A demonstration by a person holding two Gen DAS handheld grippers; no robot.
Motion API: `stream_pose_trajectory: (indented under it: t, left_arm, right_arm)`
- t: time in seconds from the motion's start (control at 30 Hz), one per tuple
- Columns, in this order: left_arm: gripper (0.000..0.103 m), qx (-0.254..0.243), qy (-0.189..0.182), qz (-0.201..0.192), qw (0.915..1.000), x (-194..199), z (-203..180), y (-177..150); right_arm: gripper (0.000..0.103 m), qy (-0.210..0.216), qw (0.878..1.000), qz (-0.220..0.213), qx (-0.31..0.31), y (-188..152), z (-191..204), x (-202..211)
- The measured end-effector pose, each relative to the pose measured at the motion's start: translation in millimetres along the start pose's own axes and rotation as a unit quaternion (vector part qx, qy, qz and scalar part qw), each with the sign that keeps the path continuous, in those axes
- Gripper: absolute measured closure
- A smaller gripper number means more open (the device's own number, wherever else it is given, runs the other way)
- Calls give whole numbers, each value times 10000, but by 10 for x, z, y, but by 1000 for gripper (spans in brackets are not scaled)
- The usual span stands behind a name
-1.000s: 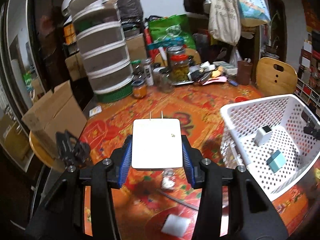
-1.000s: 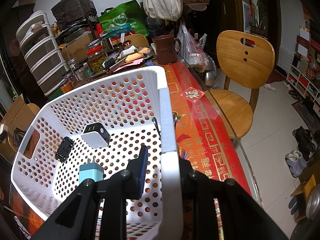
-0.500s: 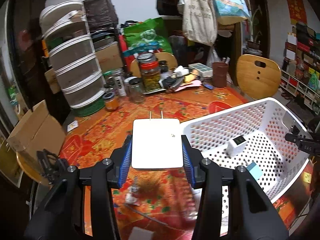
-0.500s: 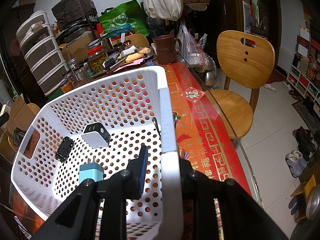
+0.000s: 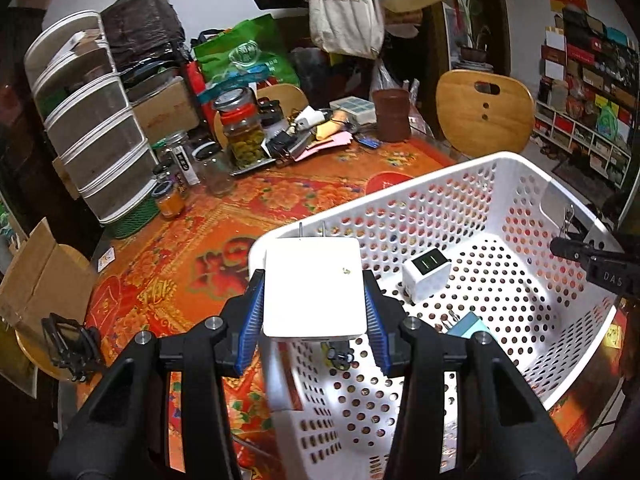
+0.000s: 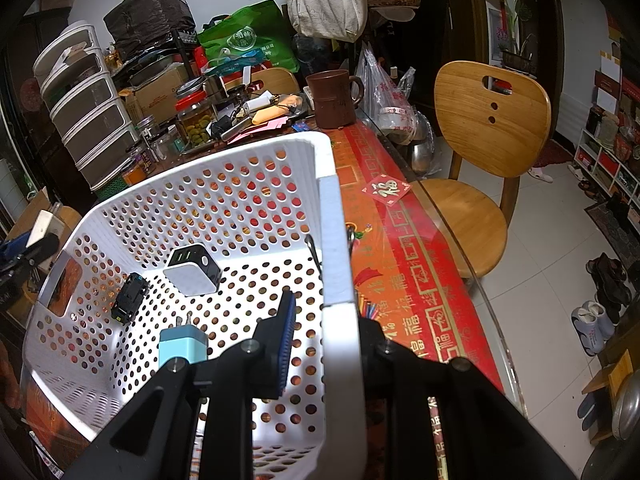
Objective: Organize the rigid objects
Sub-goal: 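Carry the flat white charger into the basket and open the left tool, then grasp the white charger with prongs using the left tool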
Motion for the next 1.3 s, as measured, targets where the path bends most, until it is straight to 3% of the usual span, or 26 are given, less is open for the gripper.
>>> stream_pose_trajectory:
  t: [0.6, 0.67, 0.7, 0.73, 0.83, 0.93, 1.03, 1.2, 1.3]
  left_arm:
    - [60, -290, -166, 170, 9993, -116, -353, -78]
    - [45, -316, -236, 123, 9991, -107, -355, -84]
    - [22, -310, -199, 28, 9993, -80, -331, -78]
    - [9, -295, -161, -54, 9994, -51, -301, -68]
    - [8, -38, -233, -283, 9993, 113, -96, -40]
    - [6, 506, -198, -339, 9979, 282, 374, -99]
    - [1, 916, -15, -302, 9953, 370, 866, -339]
    - [1, 1534, 169, 392, 9872, 176, 1511, -1175]
    - [1, 1888, -2, 914, 9778, -56, 1637, -1764]
  right_arm:
    - [82, -6, 10000, 21, 13, 4, 12, -4]
    - [82, -6, 10000, 23, 10, 4, 11, -4]
    - [82, -9, 10000, 27, 11, 3, 14, -4]
    - [82, -5, 10000, 21, 10, 3, 10, -3]
    - [82, -8, 10000, 22, 15, 3, 11, -7]
    - [82, 7, 10000, 22, 13, -7, 10, -16]
    - [82, 16, 10000, 22, 28, -14, 8, -16]
    - [82, 21, 10000, 17, 10, -4, -1, -22]
    - [82, 24, 10000, 16, 7, -2, -7, -24]
Point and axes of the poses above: each gripper's, at about its wrist camera, not at the fingertips, and x roughly against the way its jaws point, z to its left, y to its top, the point moved 7 cm from there along -x, roughly the way its jaws point, and after that the axes turned 10 degrees about y, right-handed, at the moved point
